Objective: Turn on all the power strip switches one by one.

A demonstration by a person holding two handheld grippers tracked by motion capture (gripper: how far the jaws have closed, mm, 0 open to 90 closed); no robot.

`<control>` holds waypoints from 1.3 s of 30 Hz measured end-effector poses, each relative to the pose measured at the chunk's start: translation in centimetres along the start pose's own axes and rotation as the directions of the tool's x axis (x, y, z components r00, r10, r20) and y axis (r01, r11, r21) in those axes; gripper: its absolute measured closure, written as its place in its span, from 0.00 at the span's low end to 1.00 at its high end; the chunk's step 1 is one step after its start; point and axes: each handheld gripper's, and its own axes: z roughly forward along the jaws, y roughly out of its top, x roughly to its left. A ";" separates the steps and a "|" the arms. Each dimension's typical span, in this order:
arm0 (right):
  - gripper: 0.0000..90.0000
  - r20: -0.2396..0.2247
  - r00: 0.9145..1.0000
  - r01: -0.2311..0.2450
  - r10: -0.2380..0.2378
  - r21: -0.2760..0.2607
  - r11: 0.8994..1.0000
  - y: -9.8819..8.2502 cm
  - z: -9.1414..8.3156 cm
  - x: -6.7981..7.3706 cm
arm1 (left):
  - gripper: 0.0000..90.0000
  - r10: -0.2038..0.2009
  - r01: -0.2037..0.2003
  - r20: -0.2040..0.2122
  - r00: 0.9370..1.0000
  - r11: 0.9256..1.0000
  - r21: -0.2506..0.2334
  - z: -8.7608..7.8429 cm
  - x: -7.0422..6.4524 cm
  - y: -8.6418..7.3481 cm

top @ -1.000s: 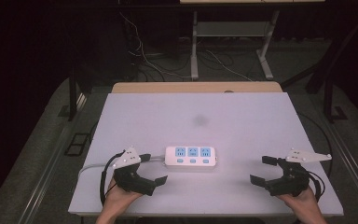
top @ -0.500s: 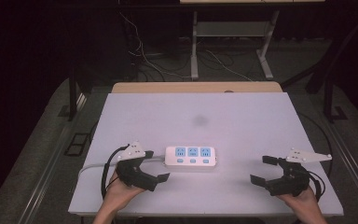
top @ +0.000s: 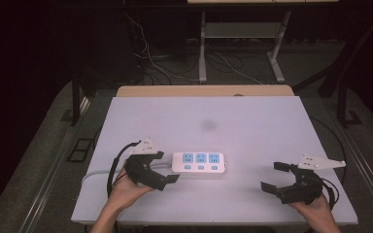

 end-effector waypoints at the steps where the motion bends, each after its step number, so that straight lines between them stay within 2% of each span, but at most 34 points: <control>1: 0.02 0.000 1.000 0.000 0.000 0.000 1.000 0.0 0.0 0.0 | 0.03 -0.002 0.002 0.003 1.000 1.000 0.004 0.0 0.0 0.2; 10: 0.02 0.004 1.000 0.005 -0.005 0.000 1.000 0.0 0.0 0.0 | 0.05 0.020 -0.021 0.013 1.000 0.998 0.062 0.6 0.6 1.8; 15: 0.02 0.011 1.000 0.004 -0.004 -0.004 1.000 0.0 0.0 0.0 | 0.09 0.024 -0.025 0.018 1.000 0.996 0.081 0.9 0.9 2.7; 19: 0.02 0.012 1.000 0.003 -0.003 -0.009 1.000 -0.1 -0.1 -0.1 | 0.15 0.036 -0.038 0.020 0.999 0.994 0.098 1.2 1.0 3.4; 29: 0.02 0.011 1.000 0.004 -0.004 -0.010 1.000 0.0 0.0 0.0 | 0.24 0.068 -0.071 0.027 0.997 0.984 0.164 2.3 1.3 4.9; 39: 0.02 0.010 1.000 0.006 -0.005 -0.016 1.000 0.0 -0.2 -0.2 | 0.31 0.060 -0.068 0.045 0.997 0.976 0.208 3.5 1.8 5.2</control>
